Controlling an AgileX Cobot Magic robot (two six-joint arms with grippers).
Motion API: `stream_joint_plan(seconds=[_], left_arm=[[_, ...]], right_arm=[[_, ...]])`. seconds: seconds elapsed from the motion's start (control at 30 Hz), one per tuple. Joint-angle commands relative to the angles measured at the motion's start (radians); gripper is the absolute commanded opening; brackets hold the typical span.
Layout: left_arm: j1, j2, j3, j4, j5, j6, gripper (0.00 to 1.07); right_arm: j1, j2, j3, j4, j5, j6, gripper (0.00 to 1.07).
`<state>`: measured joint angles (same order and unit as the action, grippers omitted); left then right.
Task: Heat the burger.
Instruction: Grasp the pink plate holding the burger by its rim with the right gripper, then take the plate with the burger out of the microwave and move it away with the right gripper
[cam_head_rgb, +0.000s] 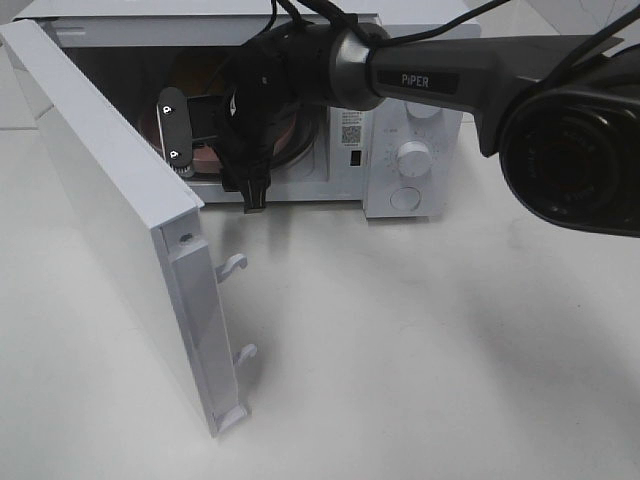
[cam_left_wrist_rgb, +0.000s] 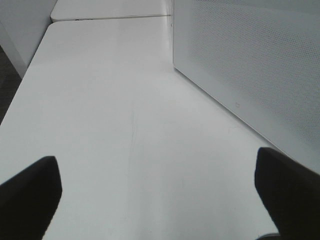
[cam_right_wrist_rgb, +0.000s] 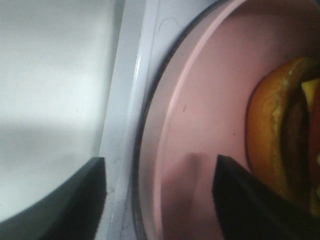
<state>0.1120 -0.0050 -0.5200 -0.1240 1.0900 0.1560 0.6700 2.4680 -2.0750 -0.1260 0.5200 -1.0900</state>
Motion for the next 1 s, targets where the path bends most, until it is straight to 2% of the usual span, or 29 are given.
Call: stream_joint_plan(seconds=[0.03,0.07,0.1,0.13,0.73,1.0], left_arm=[[0.000,-0.019,0.001,-0.004,-0.017,-0.005,0.98],[0.000,-0.019,0.001,-0.004,-0.017,-0.005,0.98],[0.000,-0.019,0.001,-0.004,-0.017,-0.005,0.98],[0.000,-0.019,0.001,-0.004,-0.017,-0.005,0.98],[0.000,-0.019,0.001,-0.004,-0.017,-0.005,0.98],[0.000,-0.019,0.001,-0.004,-0.017,-0.005,0.98]], right_arm=[[-0.004,0.004,-0.008,0.001,-0.007,0.002,0.26],[-0.004,0.004,-0.008,0.001,-0.007,0.002,0.26],[-0.004,0.004,-0.008,0.001,-0.007,0.000,0.08],[-0.004,0.004,-0.008,0.002,-0.006,0.000,0.00],[-0.004,-0.008,0.005,0.002,0.026,-0.046,0.00],[-0.004,-0.095,0.110,0.003,-0.035,-0.149,0.00]])
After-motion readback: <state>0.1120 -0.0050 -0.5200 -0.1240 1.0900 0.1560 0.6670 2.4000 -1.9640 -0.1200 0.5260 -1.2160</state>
